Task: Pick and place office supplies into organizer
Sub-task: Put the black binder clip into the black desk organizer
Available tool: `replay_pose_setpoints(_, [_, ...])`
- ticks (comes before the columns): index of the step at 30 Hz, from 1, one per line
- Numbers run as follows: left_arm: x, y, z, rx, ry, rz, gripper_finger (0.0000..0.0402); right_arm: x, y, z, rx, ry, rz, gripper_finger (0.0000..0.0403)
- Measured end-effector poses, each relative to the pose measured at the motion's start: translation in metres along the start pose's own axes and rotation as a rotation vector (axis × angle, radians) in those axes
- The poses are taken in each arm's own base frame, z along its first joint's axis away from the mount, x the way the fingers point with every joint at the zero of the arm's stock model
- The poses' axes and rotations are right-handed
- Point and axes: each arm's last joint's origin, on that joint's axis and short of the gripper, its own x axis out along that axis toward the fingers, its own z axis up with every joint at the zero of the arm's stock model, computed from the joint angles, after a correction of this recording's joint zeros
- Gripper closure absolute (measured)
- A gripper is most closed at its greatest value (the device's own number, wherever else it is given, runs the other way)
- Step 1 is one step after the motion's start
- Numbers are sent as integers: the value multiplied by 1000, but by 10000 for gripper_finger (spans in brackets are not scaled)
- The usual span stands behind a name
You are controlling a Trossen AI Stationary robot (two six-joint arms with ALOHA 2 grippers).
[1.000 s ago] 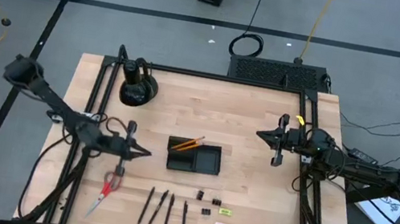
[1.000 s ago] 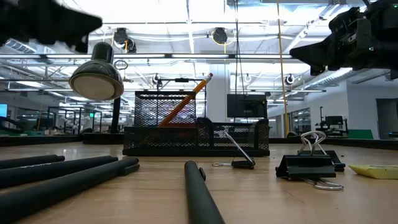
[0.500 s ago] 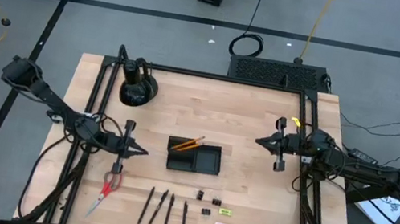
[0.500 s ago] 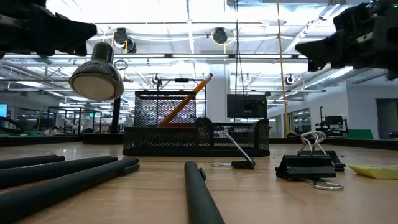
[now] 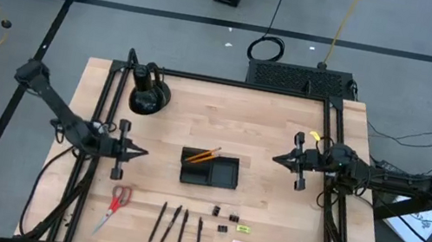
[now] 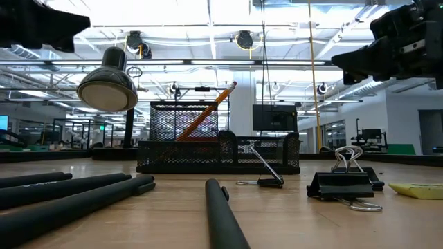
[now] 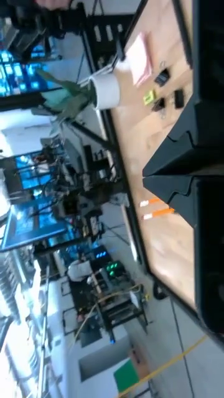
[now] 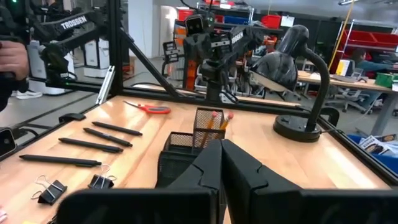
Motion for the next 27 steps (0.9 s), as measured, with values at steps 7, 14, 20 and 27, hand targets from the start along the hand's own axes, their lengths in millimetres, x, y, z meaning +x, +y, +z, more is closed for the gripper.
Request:
replay_pose_setpoints(7, [2,11,-6,37,-1,-80,401,3,6,-1,-17,5,56,399])
replay_pose_setpoints(14, [10,26,-16,40,24,-151,401,7,13,5,-20,-58,88,399])
replay_pose_setpoints(20, [12,34,-21,-21,47,-209,401,12,14,1,-4,31,89,399])
replay_pose_setpoints(27, [11,32,-29,-43,48,-228,401,30,24,24,-11,180,186,399])
